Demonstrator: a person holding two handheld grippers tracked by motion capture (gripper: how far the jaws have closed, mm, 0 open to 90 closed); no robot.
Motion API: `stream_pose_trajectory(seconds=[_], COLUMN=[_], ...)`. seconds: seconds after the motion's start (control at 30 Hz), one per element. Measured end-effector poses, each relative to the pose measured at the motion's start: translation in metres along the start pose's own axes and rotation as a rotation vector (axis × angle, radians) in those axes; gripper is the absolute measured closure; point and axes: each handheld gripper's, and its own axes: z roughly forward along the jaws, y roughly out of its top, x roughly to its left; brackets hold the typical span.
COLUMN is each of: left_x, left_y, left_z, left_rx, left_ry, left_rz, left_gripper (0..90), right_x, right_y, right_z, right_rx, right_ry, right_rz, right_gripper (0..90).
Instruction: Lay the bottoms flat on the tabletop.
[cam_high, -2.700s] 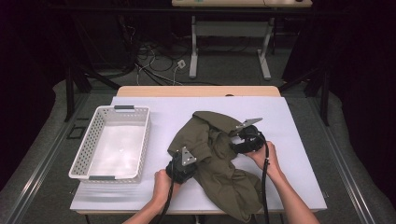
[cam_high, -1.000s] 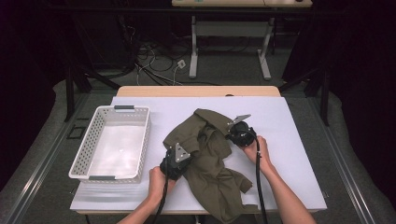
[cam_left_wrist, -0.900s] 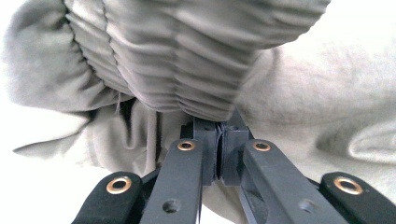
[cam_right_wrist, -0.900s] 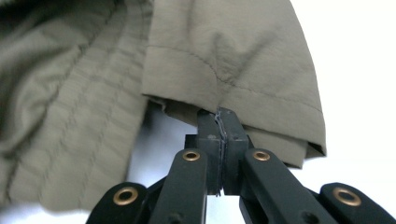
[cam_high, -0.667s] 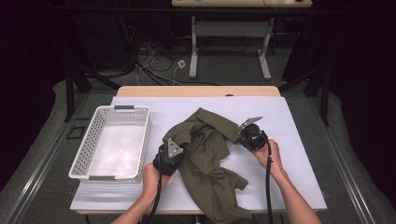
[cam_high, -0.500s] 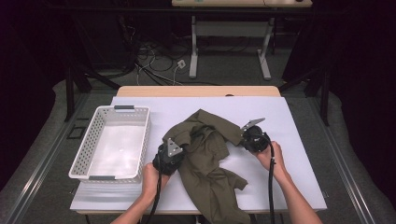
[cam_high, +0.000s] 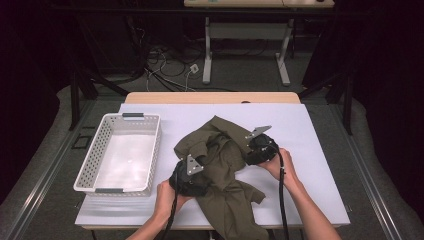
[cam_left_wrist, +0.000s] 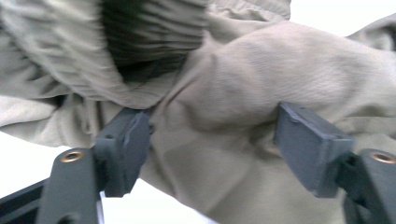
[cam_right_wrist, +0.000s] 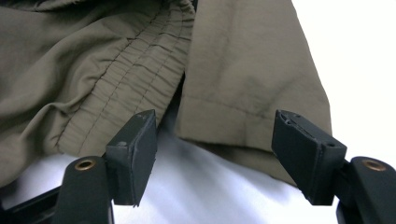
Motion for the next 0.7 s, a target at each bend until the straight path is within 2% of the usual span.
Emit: stream_pose_trajectory(seconds=[0.07,0.17,0.2,0.27,0.33,0.43,0.5,0.6,0.63,0.67,0.7], left_x=[-0.005,-0.011,-0.012,-0.017,-0.020,-0.023,-0.022,-0.016,-0.015,-0.015,-0.014], left_y=[0.001,0.004,0.005,0.007,0.008,0.009,0.007,0.002,-0.001,-0.003,-0.004], left_z=[0.001,0.003,0.003,0.007,0.010,0.017,0.024,0.032,0.034,0.034,0.034], left_rx=[0.002,0.003,0.004,0.010,0.019,0.027,0.028,0.016,0.010,-0.006,-0.020], left_ry=[-0.010,-0.021,-0.028,-0.041,-0.048,-0.054,-0.051,-0.051,-0.056,-0.058,-0.053], left_rz=[0.001,0.016,0.015,0.029,0.047,0.068,0.076,0.067,0.064,0.064,0.067], left_gripper=[20.1,18.3,17.8,17.9,18.5,22.1,30.9,48.1,57.8,62.4,73.4], right_x=[0.002,0.003,0.004,0.004,0.005,0.007,0.007,0.005,0.005,0.004,0.004], right_y=[0.002,0.005,0.006,0.008,0.009,0.009,0.008,0.007,0.006,0.006,0.005], right_z=[0.004,0.010,0.011,0.014,0.017,0.020,0.022,0.022,0.023,0.022,0.022], right_rx=[0.000,-0.017,-0.016,-0.025,-0.009,-0.011,-0.015,-0.004,-0.014,0.002,-0.012], right_ry=[-0.005,0.016,0.027,0.020,0.046,0.021,0.017,0.018,0.006,0.009,0.000], right_rz=[0.008,0.003,0.010,0.007,0.015,0.005,0.018,0.027,0.033,0.040,0.037], right_gripper=[31.9,39.7,45.2,55.0,65.7,81.1,86.8,87.7,87.9,88.0,88.1])
